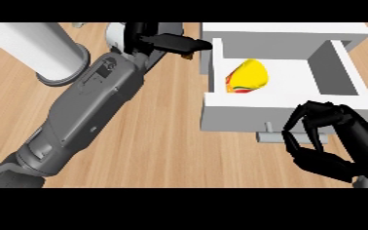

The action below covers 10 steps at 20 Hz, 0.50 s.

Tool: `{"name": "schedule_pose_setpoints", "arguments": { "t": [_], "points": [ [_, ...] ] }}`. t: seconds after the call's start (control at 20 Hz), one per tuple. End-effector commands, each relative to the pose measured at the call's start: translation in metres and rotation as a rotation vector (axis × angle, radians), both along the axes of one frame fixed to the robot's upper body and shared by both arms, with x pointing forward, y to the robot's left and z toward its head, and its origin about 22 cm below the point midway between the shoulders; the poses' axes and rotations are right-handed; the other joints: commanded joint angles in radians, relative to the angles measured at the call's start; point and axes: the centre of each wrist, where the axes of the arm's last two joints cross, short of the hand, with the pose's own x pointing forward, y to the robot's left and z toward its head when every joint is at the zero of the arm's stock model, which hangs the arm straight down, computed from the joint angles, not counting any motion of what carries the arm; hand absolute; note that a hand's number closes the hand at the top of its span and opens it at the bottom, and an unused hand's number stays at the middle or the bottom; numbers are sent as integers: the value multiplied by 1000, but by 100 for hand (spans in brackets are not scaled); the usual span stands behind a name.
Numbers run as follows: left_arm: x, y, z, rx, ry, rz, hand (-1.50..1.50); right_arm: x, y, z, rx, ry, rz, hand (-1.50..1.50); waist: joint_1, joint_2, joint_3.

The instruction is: Pick up the cup, place it into the drawer and close the drawer

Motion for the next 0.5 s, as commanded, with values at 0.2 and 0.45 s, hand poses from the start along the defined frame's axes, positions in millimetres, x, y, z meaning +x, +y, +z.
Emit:
{"name": "schedule_pose_setpoints", "arguments": {
  "t": [0.2, 0.45],
  "points": [
    [-20, 71, -2, -24, 8, 11, -150, 23, 41, -32, -264, -47, 1, 150, 19, 1, 0],
    [-23, 112, 3, -23, 0, 46, -150, 49, 46, -51, -508, -36, 8, 150, 23, 8, 0]
  ]
}}
